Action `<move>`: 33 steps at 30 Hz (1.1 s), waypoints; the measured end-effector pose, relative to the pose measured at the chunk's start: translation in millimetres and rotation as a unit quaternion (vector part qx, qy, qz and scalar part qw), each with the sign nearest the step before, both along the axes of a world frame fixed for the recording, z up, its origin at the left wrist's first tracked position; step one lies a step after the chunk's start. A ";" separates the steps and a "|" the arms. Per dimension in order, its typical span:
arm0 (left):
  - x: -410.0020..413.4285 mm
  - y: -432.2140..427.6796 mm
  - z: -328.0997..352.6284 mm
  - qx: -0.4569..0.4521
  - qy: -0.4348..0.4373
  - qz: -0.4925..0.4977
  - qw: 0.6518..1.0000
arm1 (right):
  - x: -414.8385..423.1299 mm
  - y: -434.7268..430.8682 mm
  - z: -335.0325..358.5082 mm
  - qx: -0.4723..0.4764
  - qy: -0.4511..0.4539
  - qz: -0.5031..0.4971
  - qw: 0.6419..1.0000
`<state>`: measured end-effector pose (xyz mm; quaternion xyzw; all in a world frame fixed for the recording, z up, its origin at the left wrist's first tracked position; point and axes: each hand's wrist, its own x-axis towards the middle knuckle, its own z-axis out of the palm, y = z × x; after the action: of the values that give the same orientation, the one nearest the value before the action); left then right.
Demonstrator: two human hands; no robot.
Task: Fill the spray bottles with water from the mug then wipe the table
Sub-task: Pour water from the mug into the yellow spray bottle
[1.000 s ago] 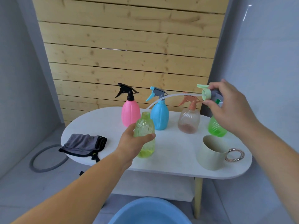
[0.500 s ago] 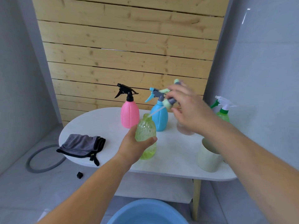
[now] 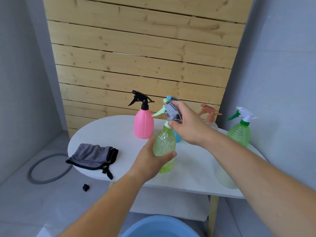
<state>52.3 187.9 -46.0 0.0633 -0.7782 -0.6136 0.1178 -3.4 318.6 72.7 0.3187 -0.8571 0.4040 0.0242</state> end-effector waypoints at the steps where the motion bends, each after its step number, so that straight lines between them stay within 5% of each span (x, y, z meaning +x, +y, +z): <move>1: 0.0 -0.2 0.4 -0.005 0.002 -0.003 1.000 | -0.5 2.2 3.3 0.022 0.001 0.015 1.000; 13: 5.1 -11.6 -4.3 -0.009 0.009 -0.083 0.997 | -2.2 13.1 3.0 0.089 0.017 0.051 0.995; 23: -2.4 6.4 -13.9 -0.080 0.031 0.017 0.996 | -4.5 23.8 3.4 0.140 0.040 0.033 0.989; 27: -3.2 10.8 -12.2 -0.036 0.033 -0.051 0.997 | -0.8 25.3 2.8 0.142 0.065 0.017 0.988; 33: -10.1 16.5 -9.3 -0.086 0.055 0.017 0.995 | -8.5 21.8 -13.5 0.073 0.054 0.021 0.996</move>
<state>42.2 204.4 -55.3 0.0321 -0.8190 -0.5453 0.1756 -11.9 340.5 59.1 0.3592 -0.8746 0.3234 0.0383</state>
